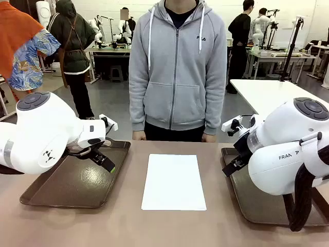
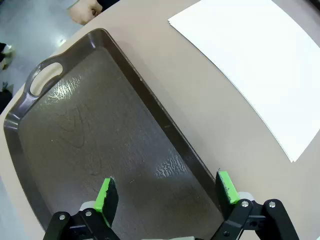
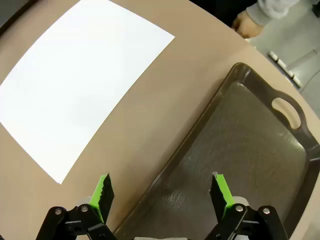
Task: Sort the A4 documents.
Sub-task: Receive the A4 Paper.
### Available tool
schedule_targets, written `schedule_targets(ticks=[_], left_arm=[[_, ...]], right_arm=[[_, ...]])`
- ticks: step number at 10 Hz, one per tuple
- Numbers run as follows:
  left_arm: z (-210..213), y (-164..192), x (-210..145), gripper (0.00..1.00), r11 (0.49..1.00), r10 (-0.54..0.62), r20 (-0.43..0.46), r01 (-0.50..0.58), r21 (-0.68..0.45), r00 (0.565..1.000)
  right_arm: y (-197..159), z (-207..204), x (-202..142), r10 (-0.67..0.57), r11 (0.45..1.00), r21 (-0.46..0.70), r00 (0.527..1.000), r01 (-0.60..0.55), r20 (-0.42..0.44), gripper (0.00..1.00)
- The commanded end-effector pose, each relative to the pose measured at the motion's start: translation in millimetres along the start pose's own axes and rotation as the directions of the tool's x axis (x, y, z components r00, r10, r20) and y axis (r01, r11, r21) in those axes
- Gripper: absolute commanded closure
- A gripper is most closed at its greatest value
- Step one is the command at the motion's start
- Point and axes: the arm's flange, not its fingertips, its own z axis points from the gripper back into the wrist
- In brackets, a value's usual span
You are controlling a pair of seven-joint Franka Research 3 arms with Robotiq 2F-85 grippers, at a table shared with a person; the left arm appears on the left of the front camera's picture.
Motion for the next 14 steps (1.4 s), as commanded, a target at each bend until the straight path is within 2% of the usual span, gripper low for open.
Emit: schedule_targets(ticks=[1, 14], left_arm=[[0.0, -0.1, 0.0, 0.00, 1.000, 0.000, 0.000, 0.000, 0.000, 1.000], [0.0, -0.1, 0.0, 0.00, 1.000, 0.000, 0.000, 0.000, 0.000, 1.000]], right_arm=[[0.0, 0.0, 0.0, 0.000, 1.000, 0.000, 1.000, 0.000, 0.000, 0.00], [0.0, 0.0, 0.0, 0.000, 1.000, 0.000, 1.000, 0.000, 0.000, 0.00]])
